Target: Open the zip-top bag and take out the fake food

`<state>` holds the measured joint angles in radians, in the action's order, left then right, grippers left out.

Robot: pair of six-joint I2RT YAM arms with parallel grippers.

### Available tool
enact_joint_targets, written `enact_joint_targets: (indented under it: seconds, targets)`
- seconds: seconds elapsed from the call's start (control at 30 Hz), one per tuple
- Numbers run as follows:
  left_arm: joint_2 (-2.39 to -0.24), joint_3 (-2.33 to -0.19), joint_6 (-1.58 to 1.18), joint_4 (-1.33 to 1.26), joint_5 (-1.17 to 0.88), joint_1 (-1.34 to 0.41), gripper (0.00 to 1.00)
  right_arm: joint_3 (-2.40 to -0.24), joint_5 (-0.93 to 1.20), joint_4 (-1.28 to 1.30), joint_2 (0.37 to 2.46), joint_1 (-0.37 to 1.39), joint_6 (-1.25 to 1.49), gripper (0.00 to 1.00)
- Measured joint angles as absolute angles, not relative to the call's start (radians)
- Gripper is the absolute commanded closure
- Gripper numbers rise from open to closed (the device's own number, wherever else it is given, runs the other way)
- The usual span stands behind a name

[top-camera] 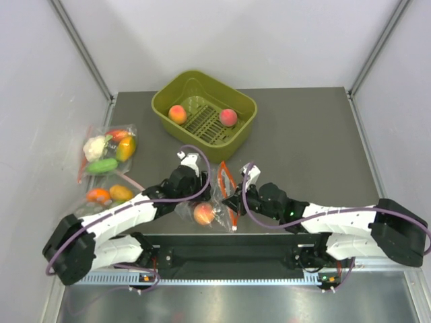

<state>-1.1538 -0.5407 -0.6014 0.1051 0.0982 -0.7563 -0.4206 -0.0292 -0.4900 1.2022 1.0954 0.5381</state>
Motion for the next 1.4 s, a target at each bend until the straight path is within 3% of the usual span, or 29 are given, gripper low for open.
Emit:
enact_joint_targets:
  seconds: [0.2, 0.53, 0.7, 0.8, 0.87, 0.9, 1.0, 1.13, 1.2, 1.27, 1.4]
  targets:
    - [-0.964, -0.543, -0.577, 0.144, 0.130, -0.756, 0.19, -0.419, -0.097, -0.486, 1.160, 1.028, 0.551, 1.00]
    - [-0.855, -0.458, -0.627, 0.203, 0.147, -0.756, 0.19, -0.406, -0.120, -0.486, 1.158, 0.980, 0.562, 1.00]
    - [-0.850, -0.430, -0.661, 0.250, 0.158, -0.756, 0.08, -0.400, -0.120, -0.483, 1.158, 0.965, 0.569, 1.00]
    - [-0.823, -0.415, -0.674, 0.266, 0.157, -0.756, 0.08, -0.397, -0.120, -0.480, 1.159, 0.953, 0.574, 1.00]
    - [-0.820, -0.412, -0.684, 0.269, 0.152, -0.756, 0.14, -0.395, -0.121, -0.481, 1.159, 0.948, 0.578, 1.00]
    - [-0.822, -0.410, -0.689, 0.269, 0.147, -0.756, 0.26, -0.392, -0.122, -0.481, 1.159, 0.946, 0.580, 1.00]
    - [-0.833, -0.402, -0.705, 0.266, 0.146, -0.755, 0.48, -0.386, -0.121, -0.479, 1.160, 0.943, 0.581, 0.95]
    - [-0.870, -0.379, -0.715, 0.261, 0.134, -0.755, 0.65, -0.386, -0.096, -0.476, 1.154, 0.940, 0.575, 0.46]
    - [-0.873, -0.375, -0.720, 0.230, 0.131, -0.755, 0.72, -0.386, -0.084, -0.458, 1.131, 0.939, 0.563, 0.36]
    - [-0.875, -0.374, -0.726, 0.210, 0.128, -0.755, 0.78, -0.386, -0.081, -0.432, 1.085, 0.939, 0.551, 0.32]
    - [-0.891, -0.369, -0.733, 0.176, 0.128, -0.755, 0.89, -0.386, -0.123, -0.369, 0.955, 0.935, 0.521, 0.34]
